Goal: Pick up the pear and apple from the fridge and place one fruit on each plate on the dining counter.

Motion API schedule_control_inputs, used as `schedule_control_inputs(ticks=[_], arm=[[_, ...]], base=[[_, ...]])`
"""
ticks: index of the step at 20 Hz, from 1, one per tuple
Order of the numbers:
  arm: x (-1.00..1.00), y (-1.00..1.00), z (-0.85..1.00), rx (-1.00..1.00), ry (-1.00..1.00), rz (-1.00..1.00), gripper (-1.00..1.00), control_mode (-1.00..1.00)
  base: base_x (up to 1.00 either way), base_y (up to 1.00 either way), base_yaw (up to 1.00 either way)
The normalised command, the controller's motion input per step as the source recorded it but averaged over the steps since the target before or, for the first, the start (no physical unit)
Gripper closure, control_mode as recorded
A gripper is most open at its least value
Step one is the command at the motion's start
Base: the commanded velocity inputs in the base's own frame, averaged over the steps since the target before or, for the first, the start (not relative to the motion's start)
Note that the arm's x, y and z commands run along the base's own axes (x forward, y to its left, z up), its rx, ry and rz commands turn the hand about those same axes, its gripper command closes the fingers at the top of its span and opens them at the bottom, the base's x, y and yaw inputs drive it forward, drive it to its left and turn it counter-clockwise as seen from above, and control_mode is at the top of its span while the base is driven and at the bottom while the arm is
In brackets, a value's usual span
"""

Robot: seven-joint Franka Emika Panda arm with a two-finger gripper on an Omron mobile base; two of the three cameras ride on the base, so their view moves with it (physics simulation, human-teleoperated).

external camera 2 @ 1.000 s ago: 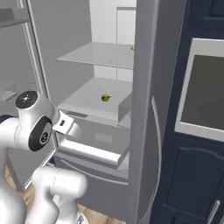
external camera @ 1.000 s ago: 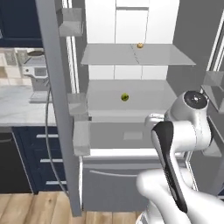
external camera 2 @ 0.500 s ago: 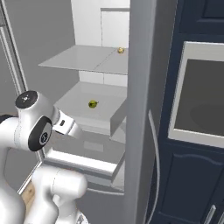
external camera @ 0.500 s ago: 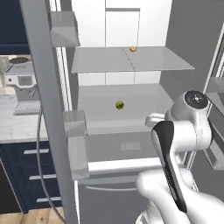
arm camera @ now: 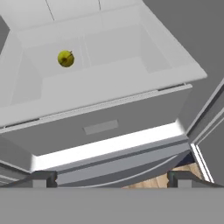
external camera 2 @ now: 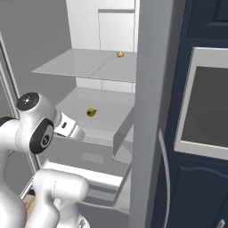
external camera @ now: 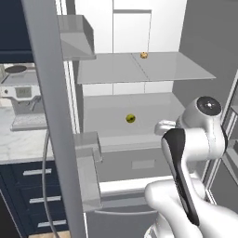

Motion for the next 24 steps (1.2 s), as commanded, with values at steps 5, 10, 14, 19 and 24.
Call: schedule_control_inputs(ticks=[5, 10, 14, 19, 24], arm=[[0.0, 0.0, 0.0, 0.0, 0.0, -0.09, -1.0, -1.0], [0.08, 0.0, 0.0, 0.01, -0.1, -0.05, -1.0, -1.0], [0.28, 0.0, 0.0, 0.0, -0.05, 0.28, -1.0, -1.0], [0.38, 0.06, 0.0, 0.02, -0.01, 0.24, -1.0, -1.0], [0.46, 0.18, 0.0, 0.03, 0.0, 0.02, -1.0, -1.0]], base=[[0.0, 0.02, -0.11], [0.0, 0.0, 0.0], [0.0, 0.0, 0.0], [0.0, 0.0, 0.0], [0.0, 0.0, 0.0]])
